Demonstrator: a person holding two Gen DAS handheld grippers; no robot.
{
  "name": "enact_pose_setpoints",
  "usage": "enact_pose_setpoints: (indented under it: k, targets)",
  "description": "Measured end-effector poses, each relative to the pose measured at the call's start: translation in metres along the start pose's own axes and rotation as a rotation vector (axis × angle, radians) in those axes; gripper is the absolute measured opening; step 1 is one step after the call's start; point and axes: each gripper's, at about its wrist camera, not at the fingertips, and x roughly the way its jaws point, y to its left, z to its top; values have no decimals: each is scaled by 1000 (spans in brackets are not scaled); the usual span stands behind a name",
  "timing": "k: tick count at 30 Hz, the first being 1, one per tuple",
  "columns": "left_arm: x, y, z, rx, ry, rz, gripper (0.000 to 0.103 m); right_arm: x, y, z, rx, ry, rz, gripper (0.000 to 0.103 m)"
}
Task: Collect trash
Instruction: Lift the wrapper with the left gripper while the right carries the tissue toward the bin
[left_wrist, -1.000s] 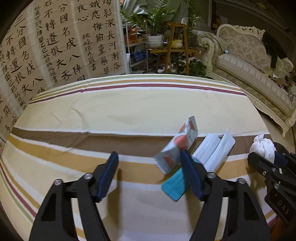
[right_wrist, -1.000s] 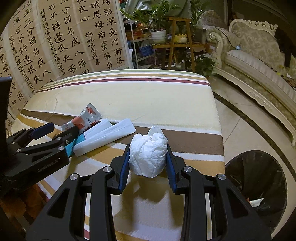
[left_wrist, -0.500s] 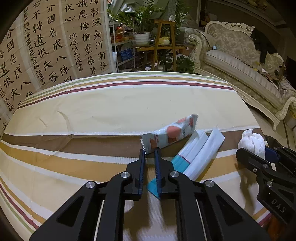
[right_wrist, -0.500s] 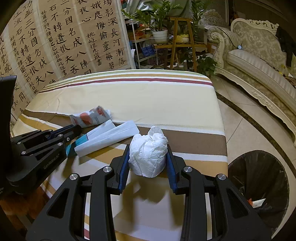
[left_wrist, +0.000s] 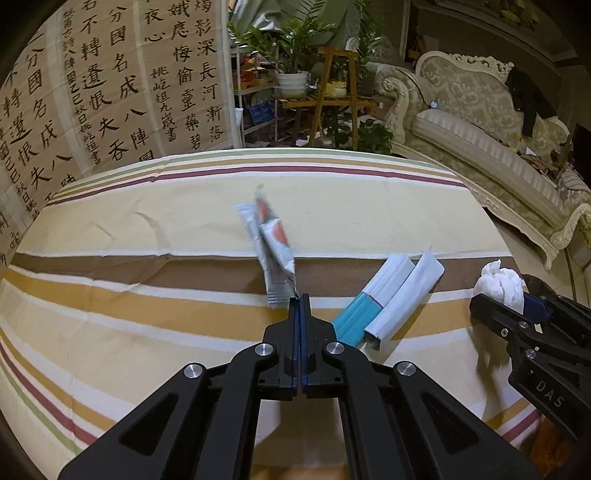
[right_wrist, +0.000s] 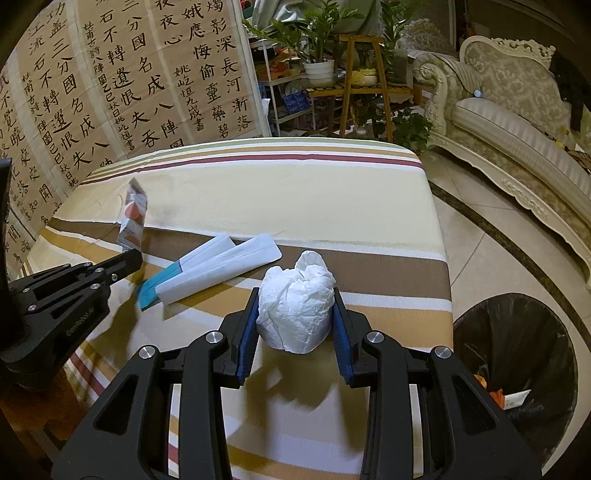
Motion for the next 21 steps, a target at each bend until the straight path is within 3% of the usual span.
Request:
enact_pose_setpoints:
  k: [21]
  targets:
    - [-60,-4,-40,-48,-55,14,1,-51,16,-40,-16,-19,6,34]
